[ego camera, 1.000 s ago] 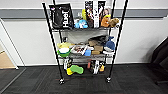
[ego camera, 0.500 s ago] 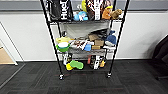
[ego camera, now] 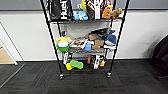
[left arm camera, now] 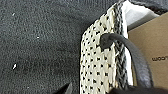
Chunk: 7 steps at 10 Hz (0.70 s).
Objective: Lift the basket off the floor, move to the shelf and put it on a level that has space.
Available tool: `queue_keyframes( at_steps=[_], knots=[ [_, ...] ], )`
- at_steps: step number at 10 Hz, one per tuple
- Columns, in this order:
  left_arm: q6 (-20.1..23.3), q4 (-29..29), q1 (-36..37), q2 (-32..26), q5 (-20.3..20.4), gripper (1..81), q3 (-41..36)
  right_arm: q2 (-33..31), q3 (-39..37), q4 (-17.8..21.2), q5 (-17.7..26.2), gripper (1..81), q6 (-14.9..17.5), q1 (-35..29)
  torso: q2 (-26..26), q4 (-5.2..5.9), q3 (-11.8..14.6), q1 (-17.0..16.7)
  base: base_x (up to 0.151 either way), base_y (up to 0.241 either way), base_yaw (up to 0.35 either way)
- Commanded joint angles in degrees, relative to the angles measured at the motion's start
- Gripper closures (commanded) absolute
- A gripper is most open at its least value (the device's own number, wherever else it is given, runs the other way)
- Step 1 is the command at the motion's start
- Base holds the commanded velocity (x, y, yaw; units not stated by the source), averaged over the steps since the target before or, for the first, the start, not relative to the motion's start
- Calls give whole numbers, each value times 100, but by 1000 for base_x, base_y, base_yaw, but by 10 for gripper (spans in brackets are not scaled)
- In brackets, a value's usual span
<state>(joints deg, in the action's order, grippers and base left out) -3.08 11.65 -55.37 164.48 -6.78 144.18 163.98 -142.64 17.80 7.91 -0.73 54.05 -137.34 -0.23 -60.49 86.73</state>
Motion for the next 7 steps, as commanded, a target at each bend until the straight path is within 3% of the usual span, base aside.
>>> queue_keyframes(
  at_steps=[1,7],
  knots=[
    [1,30,645,59,8,10,-12,58,71,171,106,10,-15,-715,0,0,0,0,0,0,0],
    [-8,74,821,261,27,10,-47,68,53,171,79,10,-15,-654,0,0,-2,0,0,0,0]
  ],
)
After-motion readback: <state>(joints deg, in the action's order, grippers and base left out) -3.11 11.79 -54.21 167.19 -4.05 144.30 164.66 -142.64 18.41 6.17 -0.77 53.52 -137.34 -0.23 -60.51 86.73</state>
